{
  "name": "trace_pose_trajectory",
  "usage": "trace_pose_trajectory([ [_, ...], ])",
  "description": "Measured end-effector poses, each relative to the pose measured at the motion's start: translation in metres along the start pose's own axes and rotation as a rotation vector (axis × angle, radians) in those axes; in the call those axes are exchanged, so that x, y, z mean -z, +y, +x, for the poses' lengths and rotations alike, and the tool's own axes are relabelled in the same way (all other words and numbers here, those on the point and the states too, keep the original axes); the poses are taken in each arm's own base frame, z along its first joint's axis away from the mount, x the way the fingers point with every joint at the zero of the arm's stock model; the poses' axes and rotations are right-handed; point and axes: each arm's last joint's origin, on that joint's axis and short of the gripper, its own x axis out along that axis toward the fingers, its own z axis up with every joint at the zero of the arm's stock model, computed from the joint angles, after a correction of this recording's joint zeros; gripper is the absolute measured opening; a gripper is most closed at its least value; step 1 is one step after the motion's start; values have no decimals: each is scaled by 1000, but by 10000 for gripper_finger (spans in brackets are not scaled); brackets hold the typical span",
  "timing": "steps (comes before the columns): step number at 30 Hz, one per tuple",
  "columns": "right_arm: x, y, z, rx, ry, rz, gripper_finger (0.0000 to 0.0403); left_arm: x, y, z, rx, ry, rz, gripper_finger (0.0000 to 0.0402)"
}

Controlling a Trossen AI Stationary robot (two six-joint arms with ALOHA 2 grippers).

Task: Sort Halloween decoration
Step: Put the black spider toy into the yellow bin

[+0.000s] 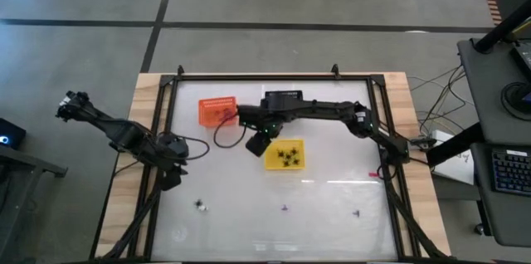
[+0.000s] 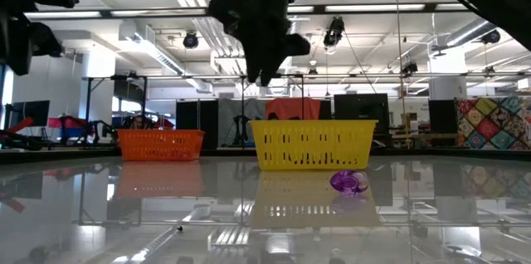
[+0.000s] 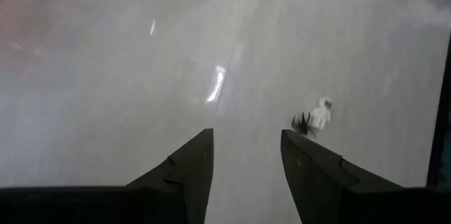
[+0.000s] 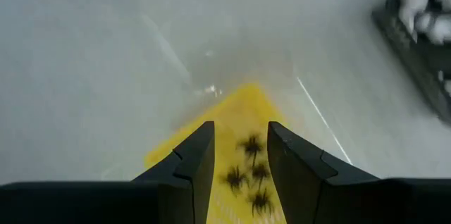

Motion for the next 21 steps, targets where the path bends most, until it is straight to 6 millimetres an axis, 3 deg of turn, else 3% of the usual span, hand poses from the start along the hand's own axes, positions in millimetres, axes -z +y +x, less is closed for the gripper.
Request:
trace_pose_trajectory([
  [8,30,9,-20,175,39,51,121,-8,-13,18,2,58,89,143],
  [15,53,20,-67,110,-56,57,121,-13,-34,36,50,76,130,141],
  [21,70,17,-109,117,-196,93,121,-7,-56,53,95,118,150,141],
])
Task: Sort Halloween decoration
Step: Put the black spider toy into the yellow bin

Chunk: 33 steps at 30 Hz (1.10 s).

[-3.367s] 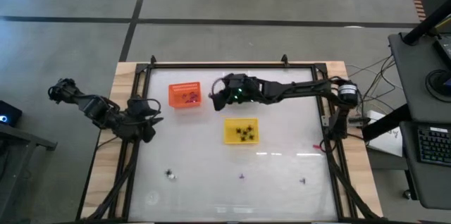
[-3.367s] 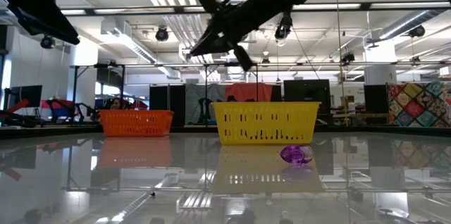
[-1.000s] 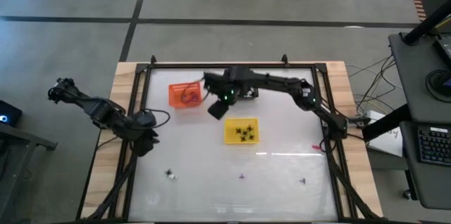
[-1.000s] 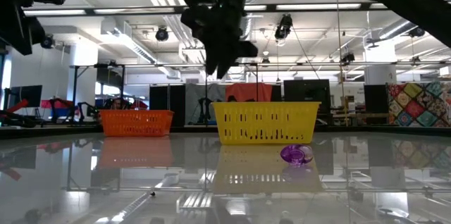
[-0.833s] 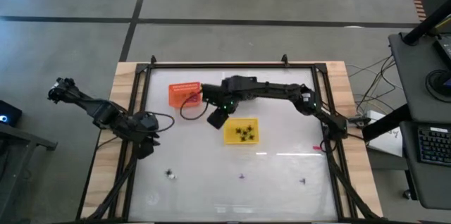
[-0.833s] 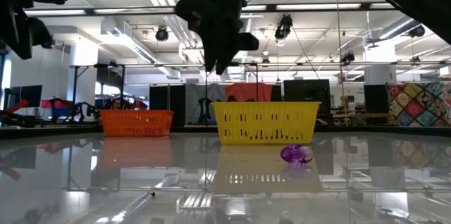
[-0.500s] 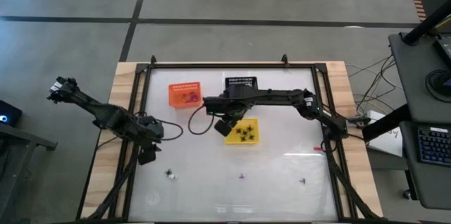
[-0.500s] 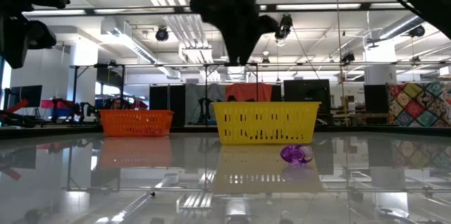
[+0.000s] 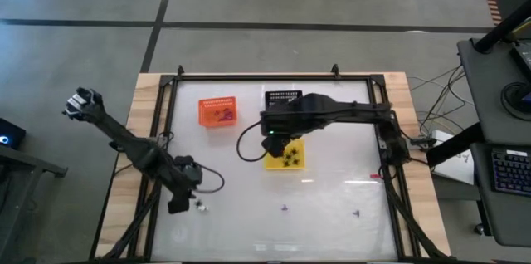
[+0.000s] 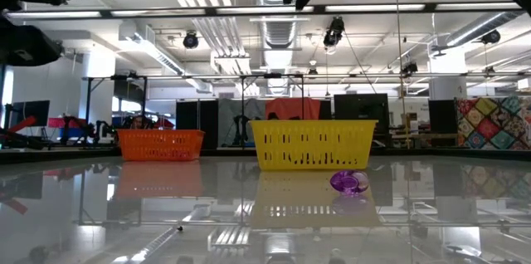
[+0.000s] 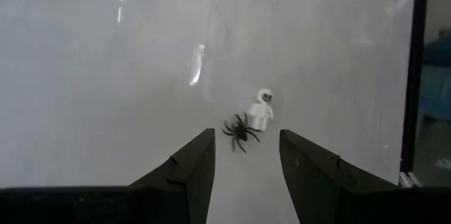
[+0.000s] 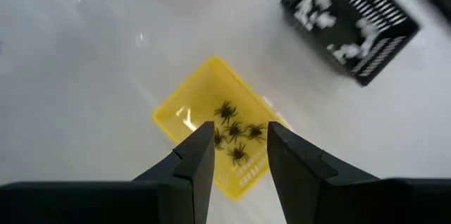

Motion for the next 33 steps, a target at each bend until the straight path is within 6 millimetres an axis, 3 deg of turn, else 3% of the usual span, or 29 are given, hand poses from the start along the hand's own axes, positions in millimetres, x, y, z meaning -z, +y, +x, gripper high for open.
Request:
trace_pose_trajectory([
  [4,7,-5,-22,-23,-52,25,121,3,-13,15,3,32,11,141],
  [9,12,-7,-36,-43,-84,35,121,6,-25,32,3,58,19,141],
  [19,20,1,-39,-55,-83,5,121,8,-33,64,-47,109,21,141],
  [33,32,12,-42,-74,-77,-33,121,8,-39,94,-50,142,4,141],
])
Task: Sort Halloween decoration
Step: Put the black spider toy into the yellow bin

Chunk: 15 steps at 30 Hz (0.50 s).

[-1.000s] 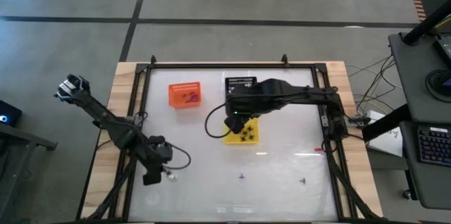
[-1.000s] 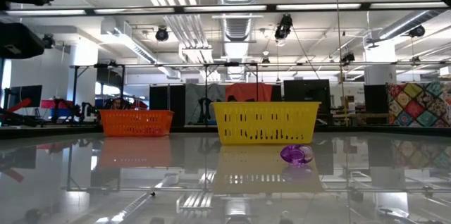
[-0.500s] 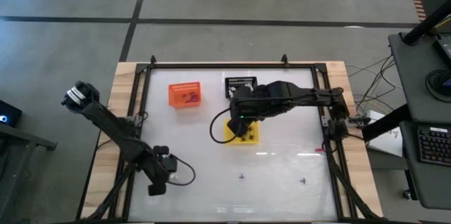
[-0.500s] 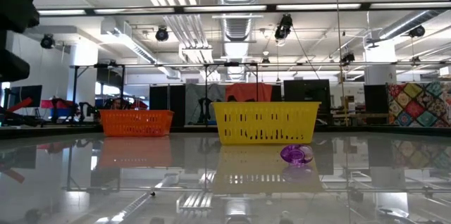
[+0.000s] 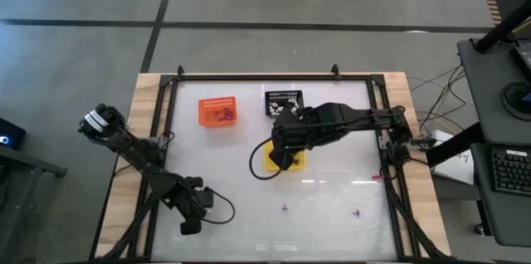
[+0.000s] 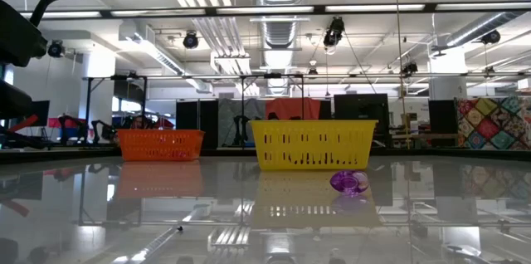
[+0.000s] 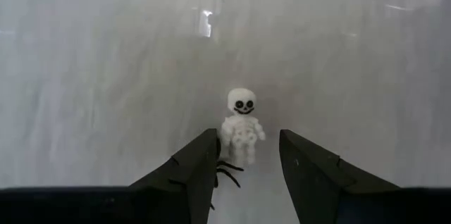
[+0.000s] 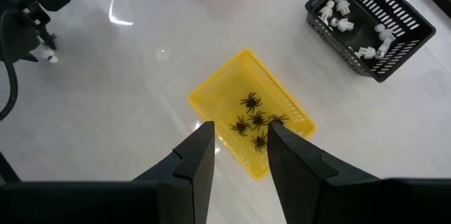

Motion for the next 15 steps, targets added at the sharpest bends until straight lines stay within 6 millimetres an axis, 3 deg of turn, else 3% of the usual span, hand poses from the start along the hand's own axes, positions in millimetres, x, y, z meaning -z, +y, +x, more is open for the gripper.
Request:
trace_pose_trajectory([
  [8,2,2,0,0,-2,-6,121,1,0,5,-16,12,-41,132],
  [15,3,3,-1,10,-14,-17,121,1,1,5,-27,17,-42,65],
])
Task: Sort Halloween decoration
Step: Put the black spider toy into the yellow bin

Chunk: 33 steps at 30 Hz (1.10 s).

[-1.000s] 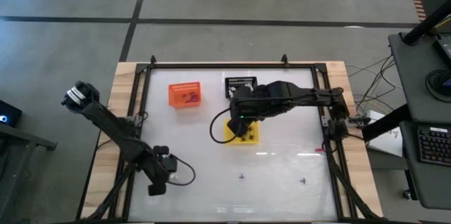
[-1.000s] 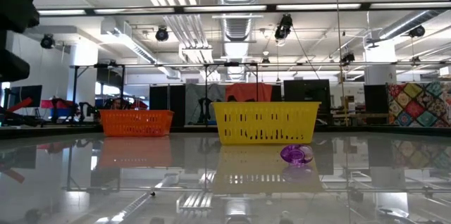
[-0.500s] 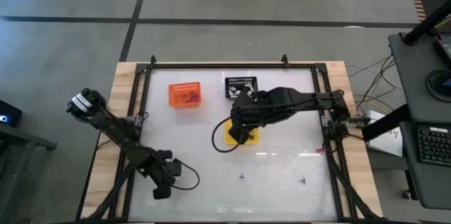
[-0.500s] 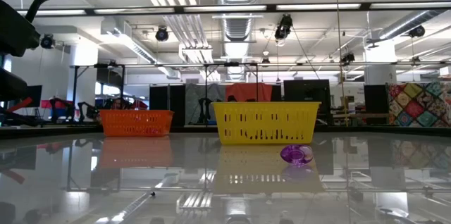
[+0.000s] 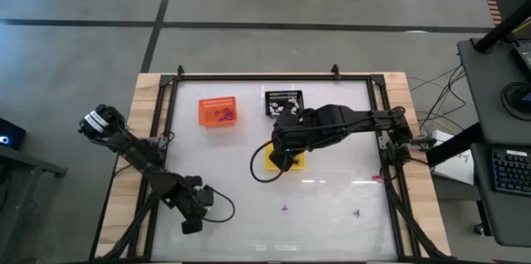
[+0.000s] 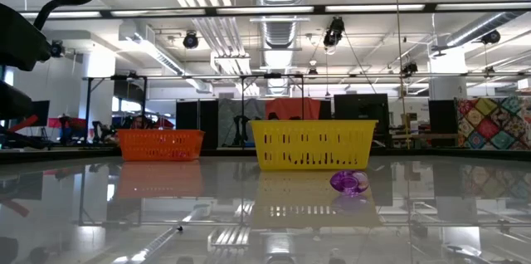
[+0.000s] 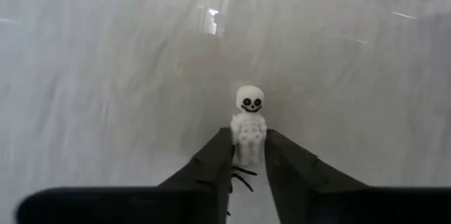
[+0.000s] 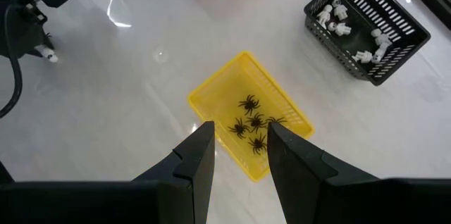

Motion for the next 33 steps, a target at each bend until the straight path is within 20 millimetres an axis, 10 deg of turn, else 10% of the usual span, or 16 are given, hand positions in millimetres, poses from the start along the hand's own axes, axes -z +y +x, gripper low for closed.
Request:
trace_pose_trajectory([
  [5,1,1,0,0,-1,-4,121,0,0,0,-2,4,1,8],
  [22,3,3,-1,16,-20,-34,121,-2,1,-54,144,-209,-32,2],
  [33,7,7,-3,8,-19,-49,121,2,6,-51,69,-175,-22,8],
])
